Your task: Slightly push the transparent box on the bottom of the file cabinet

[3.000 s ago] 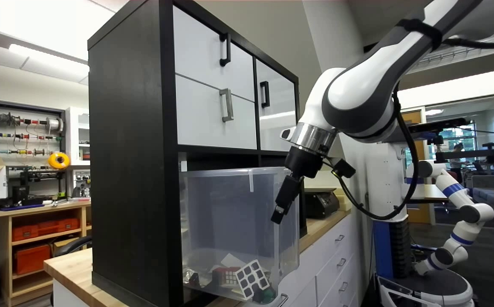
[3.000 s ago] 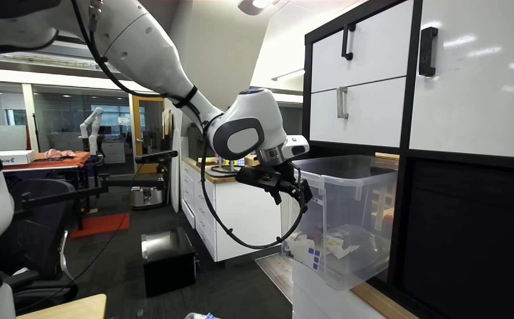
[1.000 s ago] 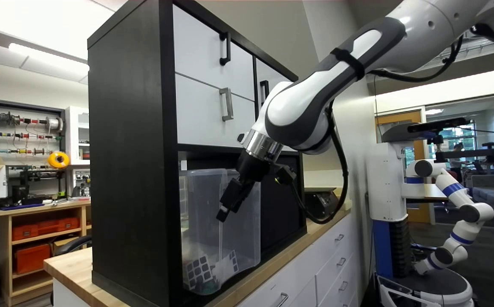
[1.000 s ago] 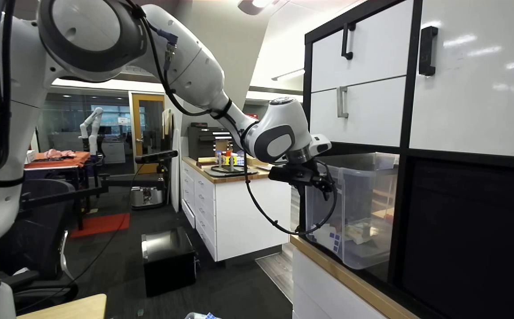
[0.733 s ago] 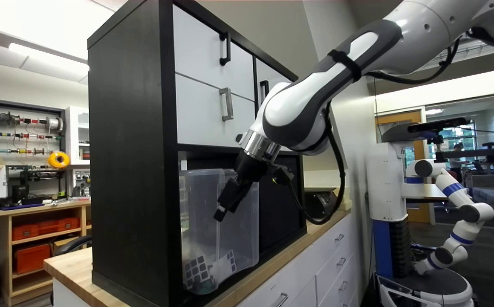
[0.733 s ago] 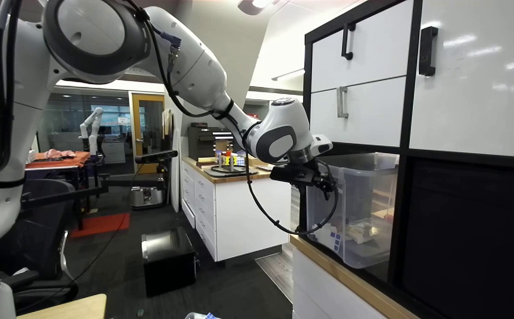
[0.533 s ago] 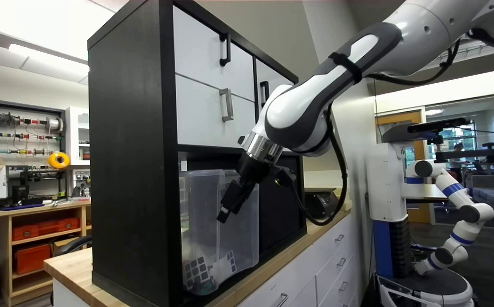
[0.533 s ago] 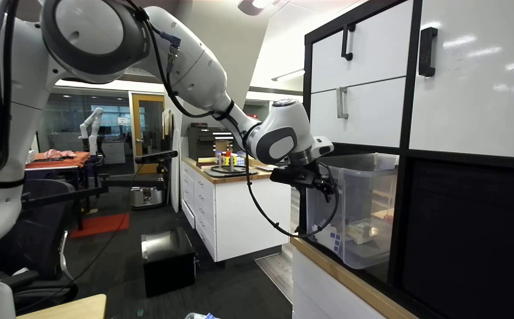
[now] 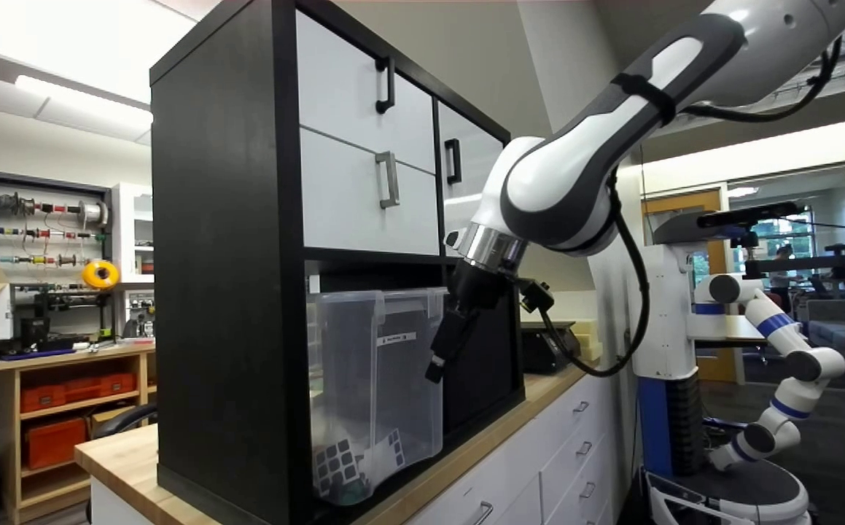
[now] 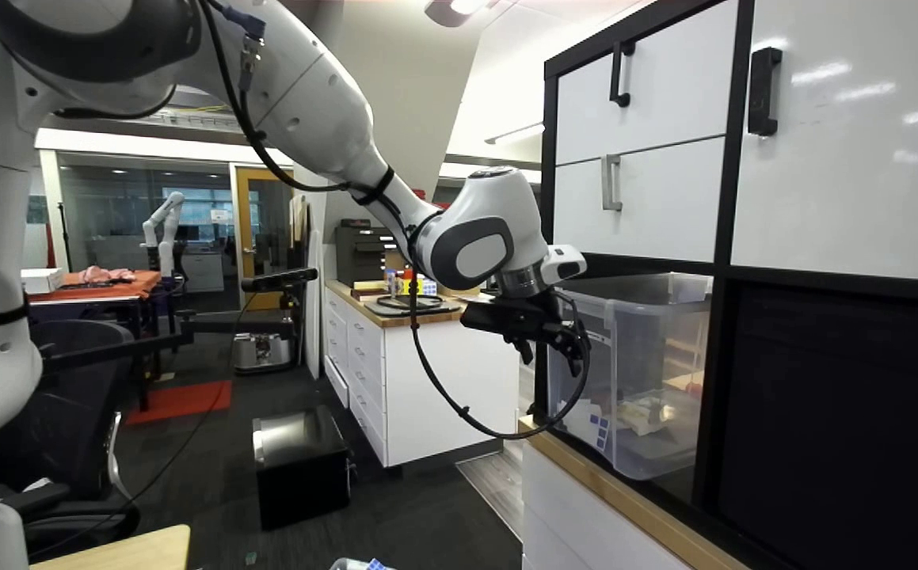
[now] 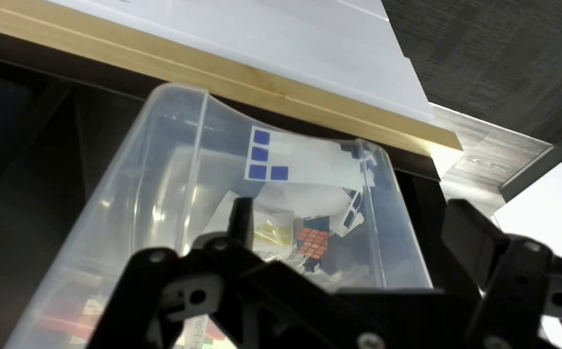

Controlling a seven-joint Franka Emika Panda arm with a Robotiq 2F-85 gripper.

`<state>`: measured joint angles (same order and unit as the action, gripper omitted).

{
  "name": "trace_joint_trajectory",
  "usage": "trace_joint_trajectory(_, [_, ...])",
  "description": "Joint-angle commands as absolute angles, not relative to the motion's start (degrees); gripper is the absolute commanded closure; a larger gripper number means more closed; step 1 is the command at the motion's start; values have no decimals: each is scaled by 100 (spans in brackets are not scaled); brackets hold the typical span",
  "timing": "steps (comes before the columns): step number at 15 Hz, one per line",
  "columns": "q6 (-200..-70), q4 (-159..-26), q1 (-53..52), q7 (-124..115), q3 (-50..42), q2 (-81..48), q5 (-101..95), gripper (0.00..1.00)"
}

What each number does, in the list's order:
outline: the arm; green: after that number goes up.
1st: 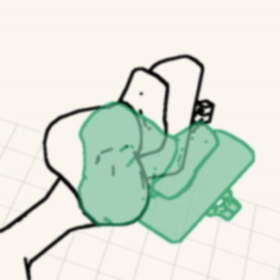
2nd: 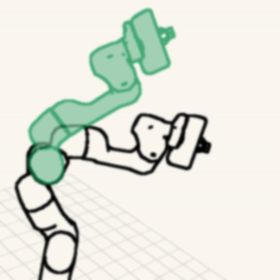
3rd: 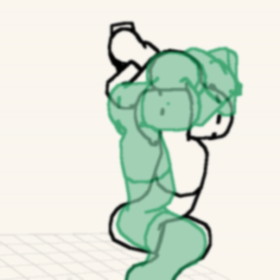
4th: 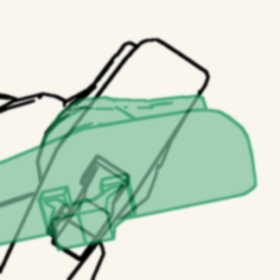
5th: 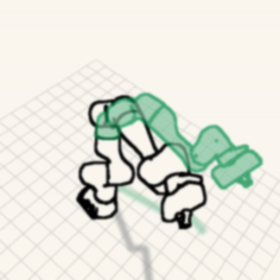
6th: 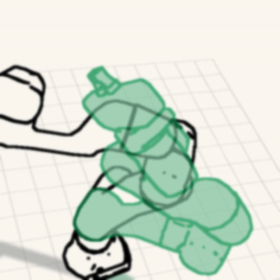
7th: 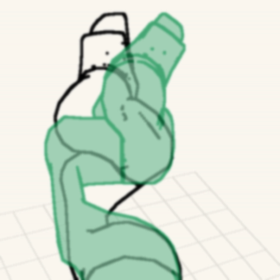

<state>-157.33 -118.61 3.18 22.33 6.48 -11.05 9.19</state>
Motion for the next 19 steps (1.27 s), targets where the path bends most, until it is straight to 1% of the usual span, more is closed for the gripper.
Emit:
trace_joint_trajectory(1, [-15283,-12674,172,1631,389,-201,336,0])
trace_joint_trajectory(6, [-14442,-13120,109,830,253,459,-367,0])
trace_joint_trajectory(12, [-13567,-13343,123,478,234,957,-449,0])
trace_joint_trajectory(14, [-13414,-13390,139,352,226,1085,-469,0])
trace_joint_trajectory(15, [-13608,-13172,99,595,207,746,-366,0])
trace_joint_trajectory(19, [-13532,-13226,103,531,196,860,-368,0])
